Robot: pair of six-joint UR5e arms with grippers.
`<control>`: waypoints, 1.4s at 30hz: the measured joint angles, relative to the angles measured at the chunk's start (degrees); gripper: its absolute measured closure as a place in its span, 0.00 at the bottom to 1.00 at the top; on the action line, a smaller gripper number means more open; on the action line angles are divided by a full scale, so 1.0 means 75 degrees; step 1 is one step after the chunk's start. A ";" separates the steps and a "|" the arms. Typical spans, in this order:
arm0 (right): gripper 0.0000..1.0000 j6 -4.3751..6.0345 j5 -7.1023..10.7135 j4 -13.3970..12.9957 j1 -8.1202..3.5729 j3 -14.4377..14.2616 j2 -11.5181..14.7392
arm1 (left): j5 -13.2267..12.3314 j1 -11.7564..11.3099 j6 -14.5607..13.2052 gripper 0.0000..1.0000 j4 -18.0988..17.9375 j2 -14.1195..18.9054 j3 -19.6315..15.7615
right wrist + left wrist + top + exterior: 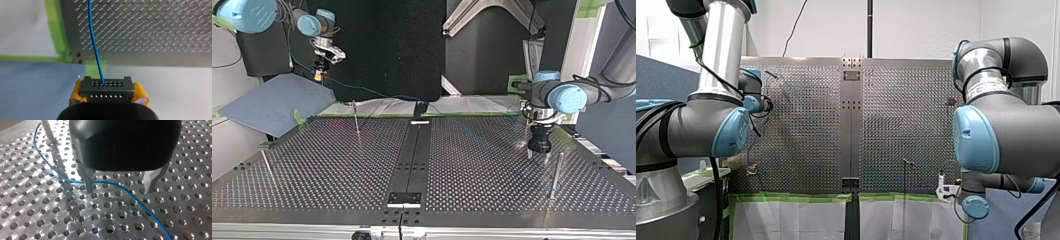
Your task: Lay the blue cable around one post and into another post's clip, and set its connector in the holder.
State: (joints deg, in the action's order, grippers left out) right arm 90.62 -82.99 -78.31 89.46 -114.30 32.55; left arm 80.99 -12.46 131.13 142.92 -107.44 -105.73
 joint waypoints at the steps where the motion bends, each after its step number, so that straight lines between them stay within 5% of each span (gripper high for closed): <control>1: 0.82 -0.0007 0.0064 -0.0034 0.0002 -0.0012 0.0065 | 0.0000 0.0001 0.0000 0.00 0.0004 0.0000 0.0000; 9: 0.82 -0.0047 0.0517 -0.0392 0.0025 -0.0038 0.0362 | 0.0010 0.0032 -0.0012 0.00 0.0170 0.0001 0.0001; 25: 0.82 0.0190 0.0540 -0.0500 0.0111 -0.0037 0.0367 | 0.0235 -0.0143 0.0630 0.00 0.1144 0.0513 -0.0123; 33: 0.82 0.0200 0.0541 -0.0430 0.0134 -0.0038 0.0367 | 0.0256 -0.0310 0.0285 0.00 0.1652 0.1020 -0.0193; 42: 0.82 0.0201 0.0552 -0.0401 0.0167 -0.0038 0.0368 | 0.0088 -0.0845 -0.0306 0.00 0.2254 0.1622 -0.0161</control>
State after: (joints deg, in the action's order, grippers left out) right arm 92.13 -78.85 -81.32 90.72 -114.59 35.30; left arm 81.65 -18.80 128.83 159.82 -95.27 -106.94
